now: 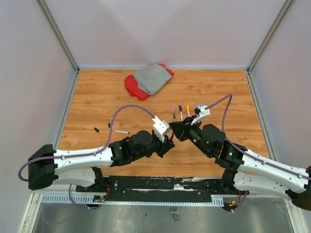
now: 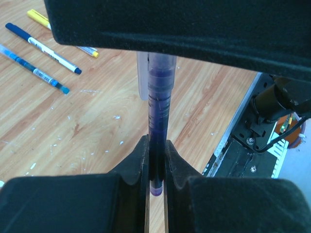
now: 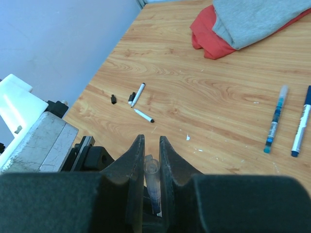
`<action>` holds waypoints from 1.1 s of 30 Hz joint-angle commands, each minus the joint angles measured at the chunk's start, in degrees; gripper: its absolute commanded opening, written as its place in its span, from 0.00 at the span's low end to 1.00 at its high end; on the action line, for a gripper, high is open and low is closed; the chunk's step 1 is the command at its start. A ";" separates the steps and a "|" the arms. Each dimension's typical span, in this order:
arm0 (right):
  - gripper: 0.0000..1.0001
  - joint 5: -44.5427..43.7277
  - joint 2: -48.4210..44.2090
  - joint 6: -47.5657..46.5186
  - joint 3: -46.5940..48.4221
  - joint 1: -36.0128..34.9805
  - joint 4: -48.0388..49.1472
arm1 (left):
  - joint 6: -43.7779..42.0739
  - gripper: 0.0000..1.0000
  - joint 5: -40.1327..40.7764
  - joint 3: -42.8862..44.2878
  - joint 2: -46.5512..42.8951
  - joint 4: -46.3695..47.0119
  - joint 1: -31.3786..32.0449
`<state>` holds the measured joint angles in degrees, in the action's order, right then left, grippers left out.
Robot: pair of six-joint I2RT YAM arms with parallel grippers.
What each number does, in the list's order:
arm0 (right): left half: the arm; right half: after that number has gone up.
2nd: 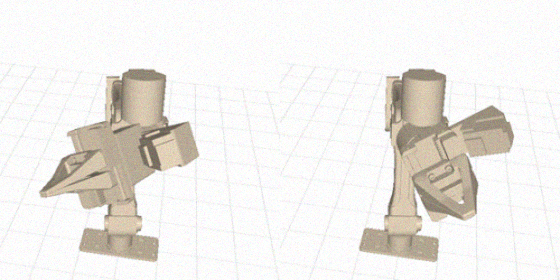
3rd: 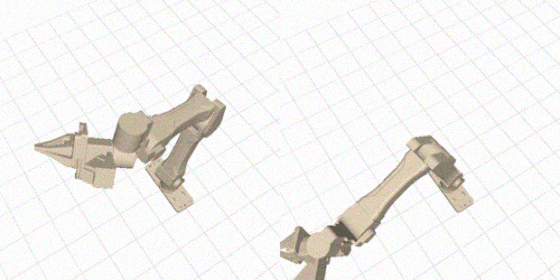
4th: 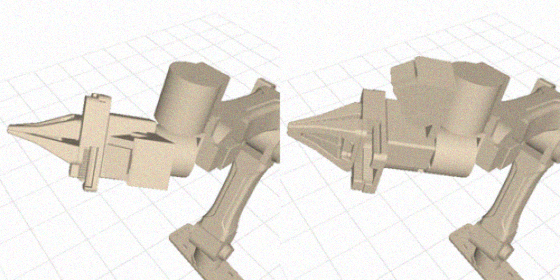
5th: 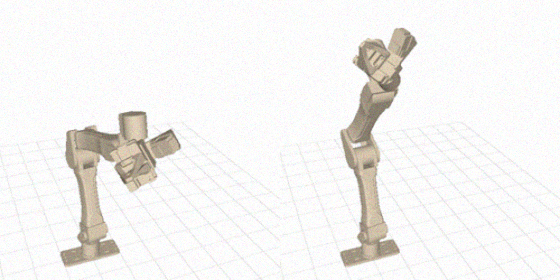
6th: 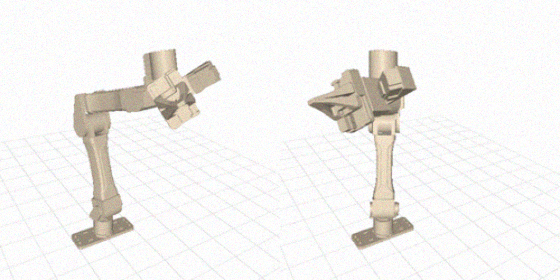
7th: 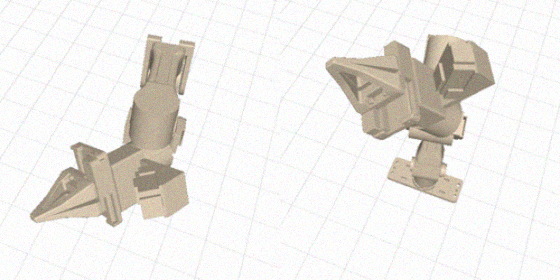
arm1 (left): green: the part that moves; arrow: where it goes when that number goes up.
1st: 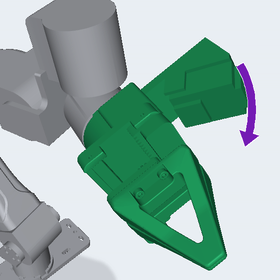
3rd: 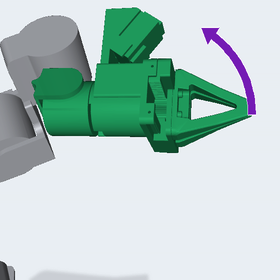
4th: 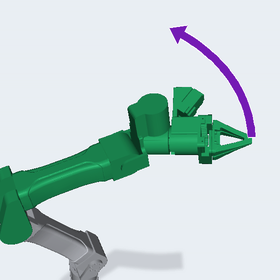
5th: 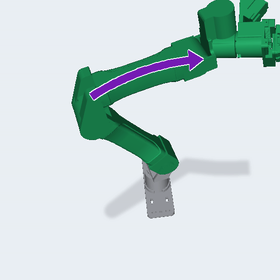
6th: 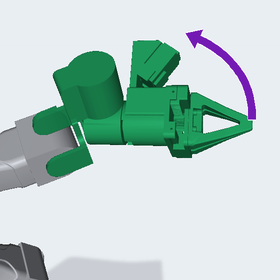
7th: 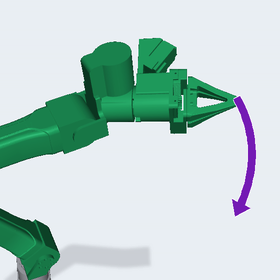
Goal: Insert the pens into the pen caps
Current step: Press the pen cap onto the pen.
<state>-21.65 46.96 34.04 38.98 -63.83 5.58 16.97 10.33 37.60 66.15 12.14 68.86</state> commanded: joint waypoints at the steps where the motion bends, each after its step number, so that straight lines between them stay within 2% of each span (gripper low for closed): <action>1: 0.00 2.83 2.26 -1.45 -0.20 -5.81 -16.16 | 0.08 0.01 4.10 5.55 -2.63 17.75 -0.90; 8: 0.02 -0.34 -1.98 -5.53 4.21 -5.78 -16.17 | 1.12 0.00 3.67 3.64 -1.33 17.64 -0.90; 16: 0.38 -3.47 -4.91 -11.30 11.71 -5.78 -18.66 | 4.09 0.00 1.34 0.05 1.67 17.48 -0.87; 22: 0.49 -11.95 -8.07 -15.57 14.08 -5.78 -25.10 | 6.44 0.00 2.24 -2.28 1.55 16.03 -0.87; 26: 0.58 -17.24 -8.07 -15.40 15.17 -5.14 -32.49 | 8.35 0.01 4.73 -1.68 2.34 10.90 -0.91; 29: 0.62 -15.22 -3.88 -14.36 17.73 -1.53 -39.97 | 11.91 0.01 9.70 0.10 4.11 4.05 -0.92; 33: 0.66 -4.01 0.88 -13.86 17.19 7.30 -42.40 | 15.87 0.00 13.40 1.80 6.31 -2.14 -0.99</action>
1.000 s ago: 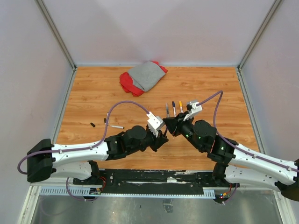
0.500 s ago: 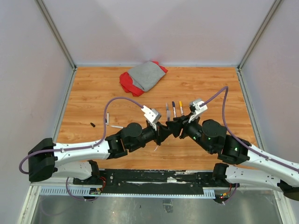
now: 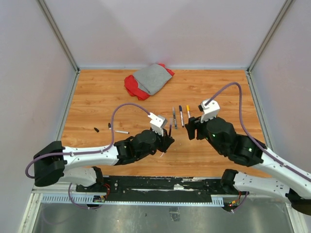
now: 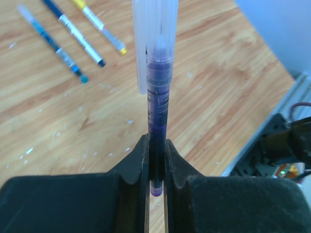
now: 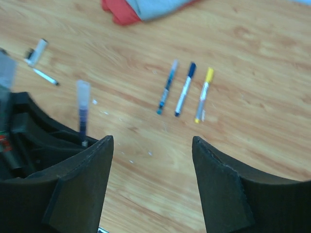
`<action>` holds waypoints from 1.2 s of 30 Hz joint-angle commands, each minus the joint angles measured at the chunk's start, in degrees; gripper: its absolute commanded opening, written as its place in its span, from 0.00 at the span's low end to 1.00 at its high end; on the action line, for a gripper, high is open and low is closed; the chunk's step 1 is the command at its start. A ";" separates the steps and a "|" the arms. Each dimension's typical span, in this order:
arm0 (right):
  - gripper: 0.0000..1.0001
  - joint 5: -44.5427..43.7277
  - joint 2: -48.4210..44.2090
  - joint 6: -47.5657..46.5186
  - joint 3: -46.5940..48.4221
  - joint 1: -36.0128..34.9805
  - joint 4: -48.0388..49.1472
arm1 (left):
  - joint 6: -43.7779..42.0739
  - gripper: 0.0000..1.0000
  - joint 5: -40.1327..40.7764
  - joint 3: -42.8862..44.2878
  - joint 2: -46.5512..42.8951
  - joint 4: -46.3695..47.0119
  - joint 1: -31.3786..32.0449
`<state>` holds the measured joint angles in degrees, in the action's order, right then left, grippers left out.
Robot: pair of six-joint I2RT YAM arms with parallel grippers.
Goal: Insert the pens into the pen caps
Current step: Press the pen cap onto the pen, then place the pen at the center of the board.
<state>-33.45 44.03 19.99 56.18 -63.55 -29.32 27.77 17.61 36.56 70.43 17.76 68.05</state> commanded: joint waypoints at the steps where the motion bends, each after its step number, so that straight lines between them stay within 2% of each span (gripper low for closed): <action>1: 0.67 11.06 4.09 0.26 -1.13 9.83 -6.77 | 5.93 0.00 6.78 3.69 2.75 -9.35 -0.30; 4: 0.74 20.18 3.09 1.28 -5.68 20.73 -3.28 | 9.27 0.00 7.72 7.80 7.12 -15.13 -1.71; 7: 0.80 29.10 1.03 2.79 -10.06 30.68 -0.21 | 11.54 0.00 4.48 13.00 14.19 -20.42 -5.22; 11: 0.88 33.20 -2.10 4.58 -14.72 37.77 0.81 | 13.18 0.01 2.60 18.18 21.02 -24.46 -8.98; 15: 0.94 32.57 -5.27 4.67 -16.63 38.76 -1.55 | 14.13 0.01 -0.63 24.61 27.63 -29.15 -12.97; 18: 0.95 32.07 -7.68 4.93 -18.19 38.85 -2.47 | 14.05 0.01 -3.93 29.17 31.94 -31.69 -15.93; 22: 0.96 32.46 -9.15 5.65 -19.54 38.85 -2.79 | 14.39 0.01 -3.68 35.25 36.87 -36.66 -17.96; 29: 0.96 34.59 -10.06 7.72 -22.05 38.85 -1.02 | 15.21 0.07 -4.18 38.99 40.75 -38.35 -21.01; 36: 0.96 36.00 -9.97 8.72 -23.69 38.85 0.09 | 15.14 0.15 -4.52 41.59 43.44 -40.28 -21.37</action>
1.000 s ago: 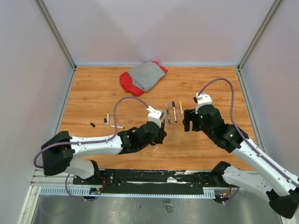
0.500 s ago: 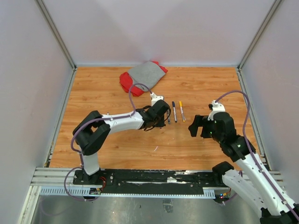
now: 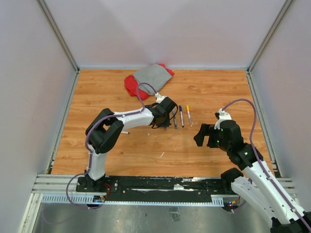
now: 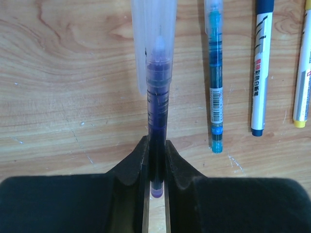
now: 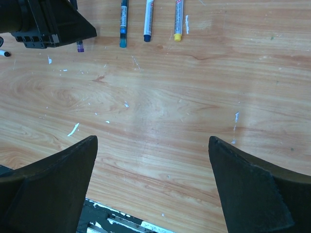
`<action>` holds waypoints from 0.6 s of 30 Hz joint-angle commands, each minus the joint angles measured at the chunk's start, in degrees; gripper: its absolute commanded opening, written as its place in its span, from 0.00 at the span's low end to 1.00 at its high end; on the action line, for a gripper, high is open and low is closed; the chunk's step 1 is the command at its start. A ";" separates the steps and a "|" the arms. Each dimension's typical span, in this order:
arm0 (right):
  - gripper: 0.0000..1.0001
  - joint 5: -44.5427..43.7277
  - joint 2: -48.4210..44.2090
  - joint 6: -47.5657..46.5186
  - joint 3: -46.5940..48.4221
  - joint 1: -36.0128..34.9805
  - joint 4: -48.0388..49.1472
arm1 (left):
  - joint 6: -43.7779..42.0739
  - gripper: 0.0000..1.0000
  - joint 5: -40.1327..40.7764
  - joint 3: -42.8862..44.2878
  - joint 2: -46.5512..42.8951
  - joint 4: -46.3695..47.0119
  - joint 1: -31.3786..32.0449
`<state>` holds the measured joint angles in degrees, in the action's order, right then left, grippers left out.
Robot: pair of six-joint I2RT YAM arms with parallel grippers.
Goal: Insert the pens into the pen caps
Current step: Place the pen at the center of the board.
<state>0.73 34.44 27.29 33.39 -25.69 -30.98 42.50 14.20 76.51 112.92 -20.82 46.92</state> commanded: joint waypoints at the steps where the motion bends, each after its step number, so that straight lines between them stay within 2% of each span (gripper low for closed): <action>1: 0.96 1.94 -0.46 1.57 -1.01 1.02 1.80 | 0.76 0.17 -1.18 1.36 1.06 -1.52 -0.37; 10: 0.96 2.24 -2.34 2.22 -1.83 0.99 1.70 | 2.22 0.39 -1.28 -0.16 1.00 0.10 -1.12; 18: 0.96 1.55 -4.06 2.53 -1.70 1.00 1.28 | 2.59 0.37 -1.19 -0.86 1.19 0.78 -1.34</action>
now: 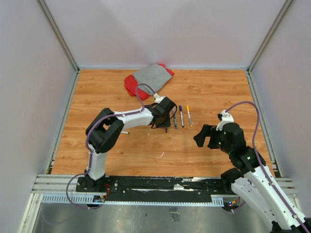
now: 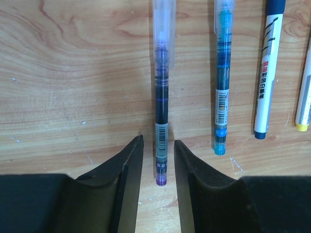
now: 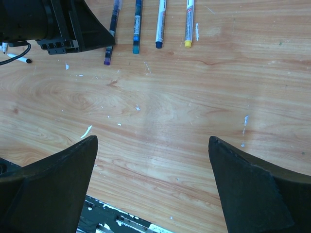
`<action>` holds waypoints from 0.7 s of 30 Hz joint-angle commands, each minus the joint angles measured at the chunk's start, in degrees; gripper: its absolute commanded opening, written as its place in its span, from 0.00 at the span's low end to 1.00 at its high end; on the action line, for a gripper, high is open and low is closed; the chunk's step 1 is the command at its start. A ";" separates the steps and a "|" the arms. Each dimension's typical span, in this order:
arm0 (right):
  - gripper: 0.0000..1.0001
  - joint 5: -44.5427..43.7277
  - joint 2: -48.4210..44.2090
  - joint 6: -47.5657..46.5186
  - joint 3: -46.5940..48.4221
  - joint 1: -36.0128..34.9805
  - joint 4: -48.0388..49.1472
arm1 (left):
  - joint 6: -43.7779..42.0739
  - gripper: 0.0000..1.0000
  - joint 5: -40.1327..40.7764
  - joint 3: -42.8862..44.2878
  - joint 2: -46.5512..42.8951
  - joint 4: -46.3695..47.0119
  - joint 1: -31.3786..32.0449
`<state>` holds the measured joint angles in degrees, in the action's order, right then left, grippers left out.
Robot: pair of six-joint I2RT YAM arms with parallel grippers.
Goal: Insert the pens into the pen caps
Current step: Place the pen at the center of the board.
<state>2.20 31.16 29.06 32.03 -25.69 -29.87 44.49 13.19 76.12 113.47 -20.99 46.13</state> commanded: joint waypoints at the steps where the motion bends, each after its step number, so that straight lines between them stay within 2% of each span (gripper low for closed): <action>1: 0.96 0.09 -0.78 0.81 -0.39 0.97 0.16 | 0.60 0.36 -0.18 -0.58 0.70 1.02 -0.60; 14: 0.96 0.53 -0.84 0.94 -0.64 0.95 0.09 | 0.83 0.20 -0.60 -0.49 2.31 2.46 -1.82; 21: 0.96 0.79 -0.92 1.00 -0.83 1.00 0.07 | 1.31 0.15 -1.47 0.53 3.18 3.25 -2.49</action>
<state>2.22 30.76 29.67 31.94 -25.69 -29.89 45.36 12.34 75.85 114.19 -18.22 44.56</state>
